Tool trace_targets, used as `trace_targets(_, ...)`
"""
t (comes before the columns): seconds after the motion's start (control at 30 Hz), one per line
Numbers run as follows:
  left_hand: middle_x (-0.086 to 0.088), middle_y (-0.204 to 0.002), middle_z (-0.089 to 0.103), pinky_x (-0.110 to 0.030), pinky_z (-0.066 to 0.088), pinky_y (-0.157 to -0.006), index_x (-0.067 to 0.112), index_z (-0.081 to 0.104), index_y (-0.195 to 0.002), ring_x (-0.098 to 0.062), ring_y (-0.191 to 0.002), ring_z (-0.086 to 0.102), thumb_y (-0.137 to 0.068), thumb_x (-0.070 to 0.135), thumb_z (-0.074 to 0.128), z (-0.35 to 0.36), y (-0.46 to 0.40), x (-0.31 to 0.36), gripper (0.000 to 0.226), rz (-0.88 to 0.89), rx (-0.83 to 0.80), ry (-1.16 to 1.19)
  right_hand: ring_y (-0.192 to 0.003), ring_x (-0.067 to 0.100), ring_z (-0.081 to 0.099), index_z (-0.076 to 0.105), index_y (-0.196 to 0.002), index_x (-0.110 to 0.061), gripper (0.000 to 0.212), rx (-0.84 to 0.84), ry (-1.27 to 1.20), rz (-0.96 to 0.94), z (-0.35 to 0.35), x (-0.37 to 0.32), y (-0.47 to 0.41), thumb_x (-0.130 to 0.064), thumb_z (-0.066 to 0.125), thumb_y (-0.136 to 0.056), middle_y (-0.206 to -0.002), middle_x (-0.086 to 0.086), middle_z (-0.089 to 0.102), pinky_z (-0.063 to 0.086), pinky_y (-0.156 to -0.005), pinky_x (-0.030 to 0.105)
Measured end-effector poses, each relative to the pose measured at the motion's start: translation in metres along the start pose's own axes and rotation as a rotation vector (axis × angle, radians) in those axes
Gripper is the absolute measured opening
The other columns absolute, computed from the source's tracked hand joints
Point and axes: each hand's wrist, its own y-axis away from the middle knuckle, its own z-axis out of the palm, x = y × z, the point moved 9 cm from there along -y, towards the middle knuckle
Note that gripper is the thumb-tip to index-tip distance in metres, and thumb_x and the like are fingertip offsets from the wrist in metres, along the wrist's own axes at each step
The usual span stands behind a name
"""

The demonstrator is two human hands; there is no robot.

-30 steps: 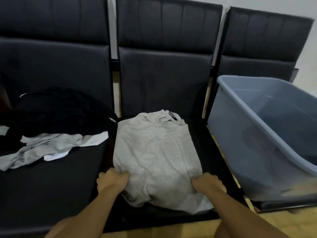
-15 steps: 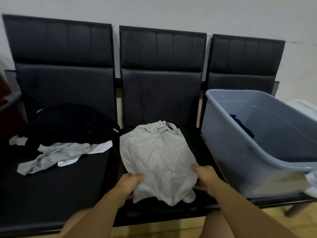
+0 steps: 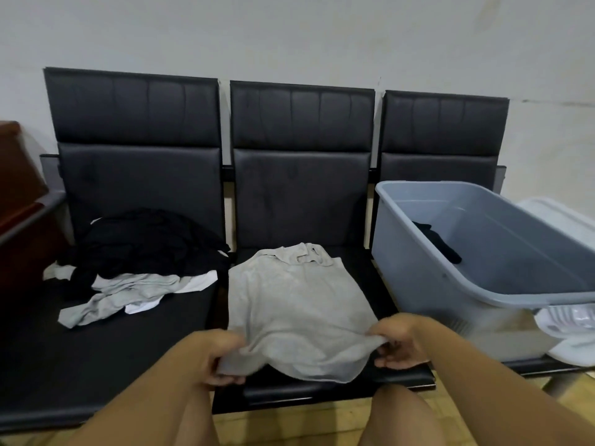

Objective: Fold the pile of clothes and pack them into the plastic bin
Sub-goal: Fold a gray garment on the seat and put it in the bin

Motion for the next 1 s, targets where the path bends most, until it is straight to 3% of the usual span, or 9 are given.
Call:
trace_targets(0.1,-0.004,-0.057,0.054,-0.016,0.029,-0.035,0.008,0.062,-0.078,-0.010,-0.047,0.046,-0.094,0.016,0.056,0.001,0.017,-0.008,0.019,-0.130,-0.167,-0.076,-0.068,0.016,0.072,0.062,-0.068,-0.012,0.019,-0.136,-0.048,-0.016,0.000,-0.003,0.020,-0.015,0.066,-0.087,-0.064,0.002,0.056,0.048,-0.060,0.022)
trace_targets(0.3,0.003,-0.056,0.041,-0.013,0.018,-0.033,0.014,0.055,-0.068,-0.004,-0.037,0.029,-0.086,0.022,0.070,-0.023,0.048,0.031,0.024,-0.021,-0.163,0.122,-0.055,0.012,0.061,0.053,-0.051,-0.016,0.034,-0.218,-0.340,-0.173,-0.007,-0.024,0.047,-0.009,0.067,-0.081,-0.051,-0.002,0.044,0.042,-0.052,0.018)
trace_targets(0.4,-0.008,-0.070,0.060,-0.017,0.043,-0.049,0.007,0.064,-0.083,-0.012,-0.056,0.053,-0.086,0.015,0.064,-0.023,0.064,0.037,0.009,0.055,-0.215,0.256,-0.055,0.013,0.059,0.056,-0.057,-0.016,0.028,-0.271,-0.656,-0.275,-0.010,-0.034,0.047,-0.013,0.072,-0.081,-0.051,-0.003,0.045,0.050,-0.051,0.020)
trace_targets(0.5,-0.017,-0.099,0.064,-0.037,0.054,-0.090,0.004,0.063,-0.107,-0.025,-0.087,0.062,-0.087,0.010,0.066,-0.038,0.061,0.043,0.021,0.176,-0.176,0.478,-0.065,0.015,0.062,0.057,-0.071,-0.015,0.023,-0.294,-0.934,-0.396,-0.017,-0.044,0.043,-0.023,0.074,-0.084,-0.066,0.000,0.054,0.058,-0.060,0.026)
trace_targets(0.6,-0.017,-0.113,0.061,-0.041,0.058,-0.082,0.007,0.059,-0.118,-0.030,-0.094,0.064,-0.094,0.019,0.065,-0.069,0.055,0.063,0.027,0.314,0.027,0.734,-0.087,0.021,0.071,0.060,-0.081,-0.014,0.020,-0.357,-0.989,-0.499,-0.017,-0.068,0.051,-0.029,0.068,-0.091,-0.083,0.005,0.065,0.058,-0.090,0.040)
trace_targets(0.7,-0.014,-0.116,0.065,-0.043,0.055,-0.082,0.007,0.060,-0.120,-0.031,-0.105,0.064,-0.099,0.030,0.060,-0.069,0.058,0.099,0.032,0.400,-0.004,0.821,-0.102,0.028,0.071,0.061,-0.099,-0.011,0.018,-0.324,-0.919,-0.558,-0.019,-0.105,0.054,-0.029,0.063,-0.094,-0.102,0.012,0.071,0.050,-0.103,0.056)
trace_targets(0.77,-0.015,-0.109,0.070,-0.044,0.055,-0.086,0.004,0.063,-0.118,-0.030,-0.104,0.066,-0.101,0.032,0.057,-0.064,0.066,0.131,0.033,0.458,-0.076,0.845,-0.111,0.029,0.067,0.061,-0.106,-0.013,0.022,-0.270,-0.856,-0.572,-0.019,-0.136,0.054,-0.032,0.060,-0.096,-0.111,0.013,0.068,0.051,-0.100,0.054)
trace_targets(0.87,-0.013,-0.103,0.072,-0.045,0.057,-0.088,0.005,0.063,-0.118,-0.028,-0.098,0.069,-0.101,0.031,0.055,-0.063,0.091,0.189,0.031,0.596,-0.104,0.820,-0.080,0.025,0.063,0.057,-0.084,-0.017,0.023,-0.169,-0.748,-0.640,-0.025,-0.193,0.068,-0.036,0.056,-0.098,-0.079,0.006,0.058,0.052,-0.079,0.037)
trace_targets(1.0,-0.006,-0.079,0.069,-0.038,0.059,-0.072,0.016,0.063,-0.102,-0.023,-0.075,0.068,-0.098,0.031,0.060,-0.086,0.145,0.265,0.017,0.831,-0.023,0.824,-0.069,0.021,0.059,0.057,-0.077,-0.018,0.022,-0.082,-0.820,-0.892,-0.059,-0.276,0.120,-0.027,0.057,-0.098,-0.071,0.004,0.057,0.047,-0.069,0.034)
